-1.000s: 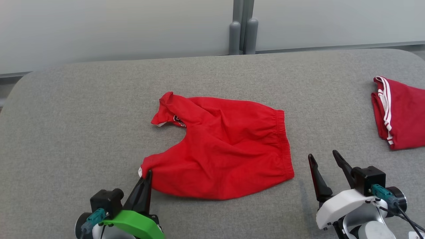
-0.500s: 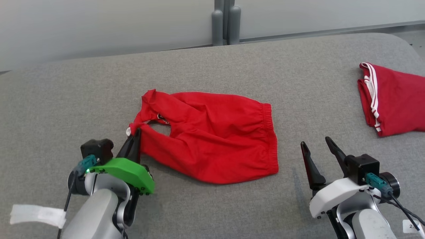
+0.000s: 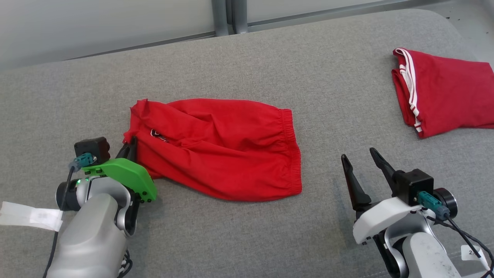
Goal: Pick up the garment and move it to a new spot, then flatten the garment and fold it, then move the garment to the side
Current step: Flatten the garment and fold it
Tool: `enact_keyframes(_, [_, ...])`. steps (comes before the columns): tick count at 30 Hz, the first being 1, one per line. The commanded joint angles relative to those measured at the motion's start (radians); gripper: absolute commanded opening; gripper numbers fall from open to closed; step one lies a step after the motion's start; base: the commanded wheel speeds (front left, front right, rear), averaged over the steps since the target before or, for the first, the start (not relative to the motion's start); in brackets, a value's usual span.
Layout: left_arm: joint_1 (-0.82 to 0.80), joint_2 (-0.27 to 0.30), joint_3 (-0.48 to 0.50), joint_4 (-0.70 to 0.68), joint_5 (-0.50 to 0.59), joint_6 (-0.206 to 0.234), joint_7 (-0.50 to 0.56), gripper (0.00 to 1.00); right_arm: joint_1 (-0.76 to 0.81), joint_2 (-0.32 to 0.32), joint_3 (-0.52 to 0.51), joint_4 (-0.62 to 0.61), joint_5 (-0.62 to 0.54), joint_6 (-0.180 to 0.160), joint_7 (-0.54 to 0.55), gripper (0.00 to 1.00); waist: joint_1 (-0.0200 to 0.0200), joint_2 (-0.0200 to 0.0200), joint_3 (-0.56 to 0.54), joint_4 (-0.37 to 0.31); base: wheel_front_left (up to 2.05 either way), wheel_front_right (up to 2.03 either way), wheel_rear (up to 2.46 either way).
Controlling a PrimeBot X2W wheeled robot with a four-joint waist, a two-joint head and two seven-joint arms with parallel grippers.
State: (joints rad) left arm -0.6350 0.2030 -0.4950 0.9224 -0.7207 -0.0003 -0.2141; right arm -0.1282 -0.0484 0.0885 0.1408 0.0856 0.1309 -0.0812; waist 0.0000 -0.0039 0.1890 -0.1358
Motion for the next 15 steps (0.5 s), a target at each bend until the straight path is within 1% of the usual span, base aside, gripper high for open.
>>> enact_keyframes(1, [-0.022, 0.005, 0.003, 0.019, -0.005, -0.005, -0.008, 0.0, -0.011, -0.003, -0.001, 0.003, -0.003, 0.0, -0.008, 1.0, 0.0, 0.0039, 0.008, -0.007, 0.0, 0.0, 0.0])
enact_keyframes(7, [-0.054, 0.008, 0.012, 0.118, -0.007, -0.025, -0.031, 0.0, -0.016, -0.003, -0.002, 0.014, -0.006, 0.0, -0.009, 1.0, 0.0, 0.0039, 0.005, 0.001, 0.0, 0.0, 0.0])
enact_keyframes(8, [-0.058, 0.005, 0.013, 0.126, -0.006, -0.029, -0.035, 0.2, -0.016, -0.003, 0.0, 0.017, -0.005, 0.0, -0.009, 1.0, 0.0, 0.0039, 0.002, 0.004, 0.0, 0.0, 0.0])
enact_keyframes(9, [-0.06, 0.002, 0.014, 0.129, -0.002, -0.036, -0.04, 0.47, -0.015, -0.003, 0.003, 0.019, -0.004, 0.0, -0.009, 1.0, 0.0, 0.0039, -0.001, 0.008, 0.0, 0.0, 0.0])
enact_keyframes(10, [-0.06, -0.001, 0.014, 0.128, 0.004, -0.04, -0.045, 0.89, -0.012, -0.003, 0.004, 0.021, -0.005, 0.0, -0.008, 1.0, 0.0, 0.0039, -0.004, 0.013, 0.0, 0.0, 0.0])
enact_keyframes(11, [-0.057, -0.003, 0.015, 0.126, 0.007, -0.044, -0.045, 1.0, -0.008, -0.003, 0.005, 0.022, -0.005, 0.0, -0.007, 1.0, 0.0, 0.0039, -0.008, 0.019, 0.0, 0.0, 0.0])
enact_keyframes(12, [-0.043, -0.005, 0.017, 0.113, 0.017, -0.053, -0.051, 1.0, 0.003, -0.003, 0.008, 0.027, -0.006, 0.0, -0.005, 1.0, 0.0, 0.0039, -0.017, 0.032, 0.0, 0.0, 0.0])
enact_keyframes(15, [-0.01, 0.001, 0.035, 0.062, 0.036, -0.055, -0.052, 1.0, 0.017, -0.003, 0.02, 0.031, -0.01, 0.0, -0.003, 1.0, 0.0, 0.0039, -0.032, 0.053, 0.0, 0.0, 0.0])
